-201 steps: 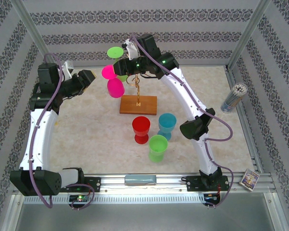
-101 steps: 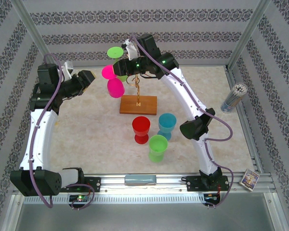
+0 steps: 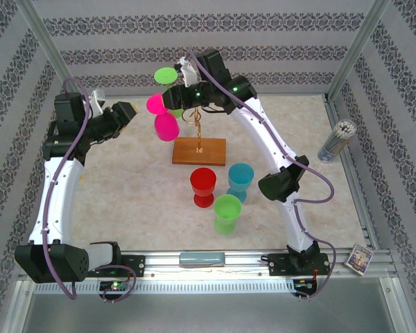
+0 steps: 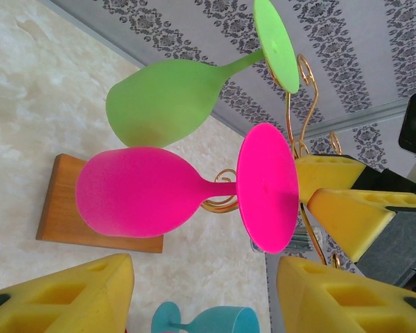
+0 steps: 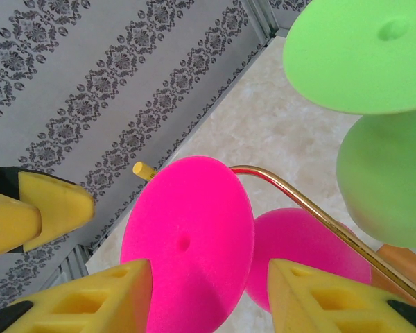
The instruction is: Take the wine glass off the wine glass rack
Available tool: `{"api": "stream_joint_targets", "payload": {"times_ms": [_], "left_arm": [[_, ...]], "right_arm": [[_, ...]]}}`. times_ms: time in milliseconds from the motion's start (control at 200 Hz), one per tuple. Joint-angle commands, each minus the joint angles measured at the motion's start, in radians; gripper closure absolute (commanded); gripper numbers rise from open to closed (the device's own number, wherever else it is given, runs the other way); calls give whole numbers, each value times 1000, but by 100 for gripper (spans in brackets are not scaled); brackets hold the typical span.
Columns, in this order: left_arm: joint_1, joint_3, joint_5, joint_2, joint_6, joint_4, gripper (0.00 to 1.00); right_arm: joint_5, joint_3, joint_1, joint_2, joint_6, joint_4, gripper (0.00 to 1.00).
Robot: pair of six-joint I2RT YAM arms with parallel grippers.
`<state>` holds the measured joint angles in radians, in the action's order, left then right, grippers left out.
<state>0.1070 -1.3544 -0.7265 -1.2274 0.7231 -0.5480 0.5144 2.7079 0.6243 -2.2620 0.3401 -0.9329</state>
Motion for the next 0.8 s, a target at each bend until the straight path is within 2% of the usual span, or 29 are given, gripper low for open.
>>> {"api": "stream_joint_targets", "payload": {"times_ms": [0, 435, 620, 794], "left_arm": [[16, 3, -15, 22, 9, 37, 43], [22, 8, -19, 28, 9, 41, 43], [23, 11, -20, 29, 11, 44, 43], [23, 12, -21, 28, 13, 45, 43]], "right_arm": [[24, 27, 2, -24, -10, -15, 54], [33, 28, 5, -16, -3, -23, 61], [30, 26, 5, -16, -3, -25, 57], [30, 26, 4, -18, -4, -27, 61]]}}
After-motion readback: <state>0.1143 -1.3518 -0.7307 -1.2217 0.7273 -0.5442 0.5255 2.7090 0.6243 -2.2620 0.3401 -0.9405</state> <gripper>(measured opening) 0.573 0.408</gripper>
